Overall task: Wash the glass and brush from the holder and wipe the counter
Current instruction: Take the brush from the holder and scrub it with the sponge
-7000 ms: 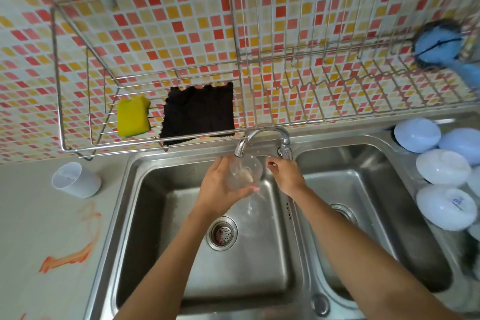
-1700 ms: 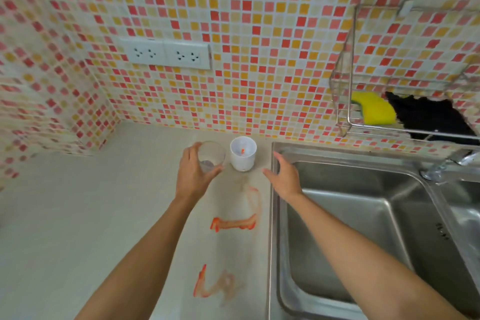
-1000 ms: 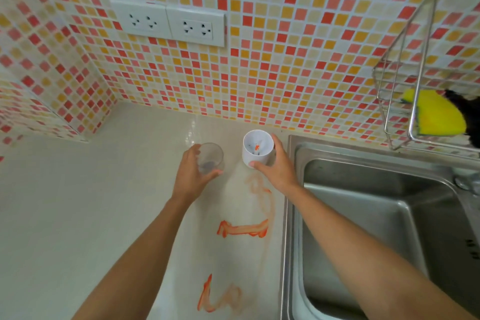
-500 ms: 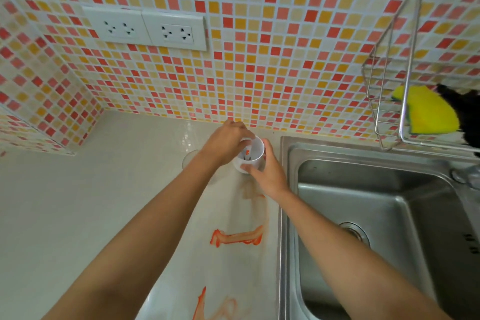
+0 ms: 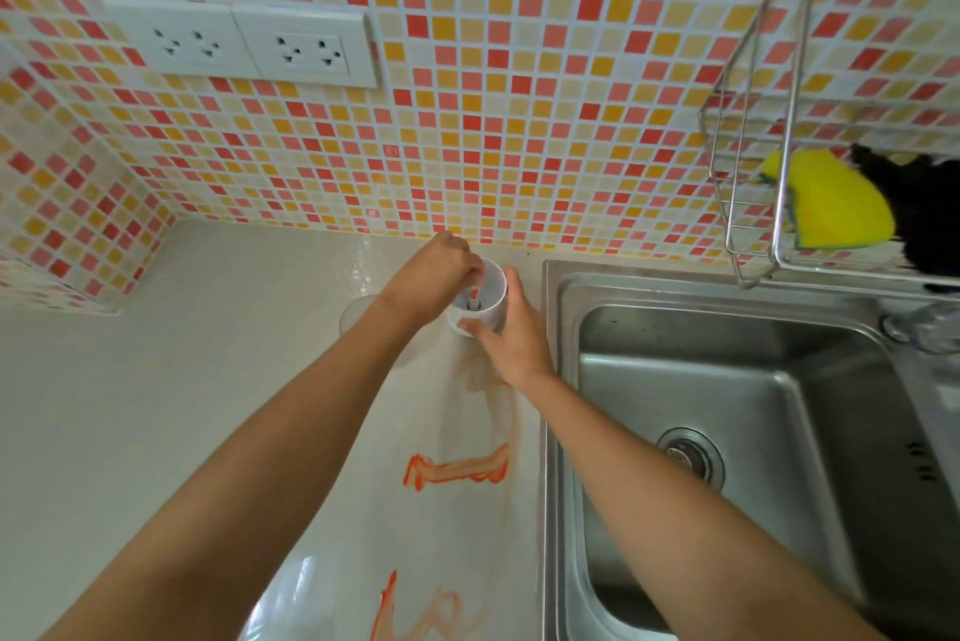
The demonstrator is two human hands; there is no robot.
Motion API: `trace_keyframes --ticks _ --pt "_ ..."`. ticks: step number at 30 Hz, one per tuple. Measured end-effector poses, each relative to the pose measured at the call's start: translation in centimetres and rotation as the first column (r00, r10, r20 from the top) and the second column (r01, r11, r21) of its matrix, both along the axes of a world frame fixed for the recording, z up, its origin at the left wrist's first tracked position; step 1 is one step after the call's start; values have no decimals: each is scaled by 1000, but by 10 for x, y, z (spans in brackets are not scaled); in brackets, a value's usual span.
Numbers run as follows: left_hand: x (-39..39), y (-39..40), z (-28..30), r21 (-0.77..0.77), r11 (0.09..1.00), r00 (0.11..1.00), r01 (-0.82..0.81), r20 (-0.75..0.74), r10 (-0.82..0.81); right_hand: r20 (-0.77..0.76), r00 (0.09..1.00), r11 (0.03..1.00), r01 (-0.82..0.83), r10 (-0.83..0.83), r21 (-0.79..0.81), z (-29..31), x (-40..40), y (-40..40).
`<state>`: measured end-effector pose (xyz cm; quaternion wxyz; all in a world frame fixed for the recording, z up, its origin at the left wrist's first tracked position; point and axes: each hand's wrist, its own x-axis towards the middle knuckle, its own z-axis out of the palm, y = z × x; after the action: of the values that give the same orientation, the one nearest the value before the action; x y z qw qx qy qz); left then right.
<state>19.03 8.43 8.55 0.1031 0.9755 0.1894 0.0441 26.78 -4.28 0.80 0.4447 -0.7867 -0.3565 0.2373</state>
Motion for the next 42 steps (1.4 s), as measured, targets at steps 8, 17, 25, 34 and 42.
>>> trace_keyframes --ticks 8,17,25,34,42 --pt "3 2 30 -16 988 950 -151 276 150 53 999 999 12 -11 -32 1 -5 0" --pt "-25 -39 60 -335 911 804 -241 457 380 276 958 996 -58 74 -66 50 13 -63" --pt "-21 -137 71 -318 934 803 -165 506 314 438 894 995 88 -96 39 114 2 -192" --pt "22 -187 149 -450 885 664 -122 625 409 527 725 881 246 -443 404 241 98 -201" --pt "65 -213 169 -684 712 516 -156 558 650 523 852 925 196 4 -326 238 175 -155"
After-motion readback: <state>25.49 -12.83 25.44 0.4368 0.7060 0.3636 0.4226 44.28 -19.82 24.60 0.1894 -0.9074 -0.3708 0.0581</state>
